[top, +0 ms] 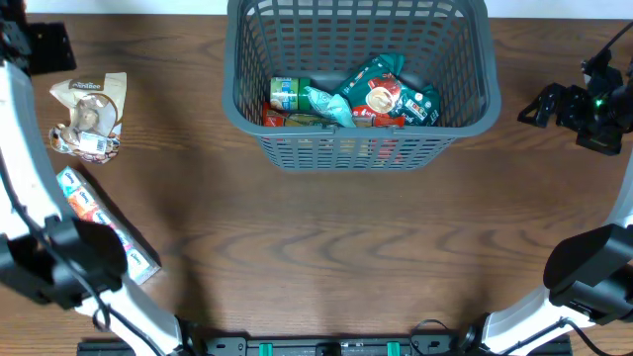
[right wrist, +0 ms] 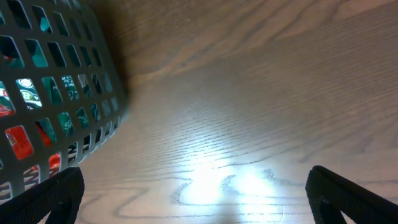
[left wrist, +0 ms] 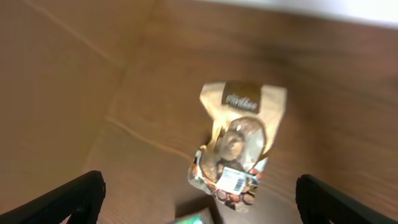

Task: Pack container
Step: 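Move the left gripper to the brown PanTree pouch and grasp it, then lift the PanTree pouch and lower it into the basket, then release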

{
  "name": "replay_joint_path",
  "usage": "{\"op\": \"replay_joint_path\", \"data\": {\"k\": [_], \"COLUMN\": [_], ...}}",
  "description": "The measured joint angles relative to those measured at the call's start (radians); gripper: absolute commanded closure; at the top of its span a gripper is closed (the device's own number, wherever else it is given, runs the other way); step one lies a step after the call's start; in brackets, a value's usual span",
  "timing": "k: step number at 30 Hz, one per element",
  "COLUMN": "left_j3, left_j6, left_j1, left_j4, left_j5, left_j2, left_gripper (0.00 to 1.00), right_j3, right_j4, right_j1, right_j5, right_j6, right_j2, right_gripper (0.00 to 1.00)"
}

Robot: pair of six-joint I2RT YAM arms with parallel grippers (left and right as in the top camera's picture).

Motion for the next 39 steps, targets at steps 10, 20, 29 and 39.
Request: {"op": "replay_joint_path", "data": {"k": [10,20,29,39], "left_j3": [0.0,0.0,0.0,0.0], "left_j6": [0.008,0.036,0.051,0.052], "left_j1": [0.069,0.07,0.07,0.07], "left_j4": [0.062,0.114,0.138,0.133], "left_j5": [0.09,0.129,0.185,0.196], "left_j2": [0.299,0.456,0.527,0.528], "left_gripper": [0.02,0.01,0.01,0.59], "right_j3": [0.0,0.0,0.0,0.0], "right_j4": [-0.011,-0.013,-0.011,-0.011], "right_j1": [0.0,0.0,0.0,0.0], "right_j5": [0.0,0.0,0.0,0.0], "right_j6": [0.0,0.0,0.0,0.0], "right_j2": [0.0,0.0,0.0,0.0], "right_gripper": [0.01,0.01,0.01,0.01]}}
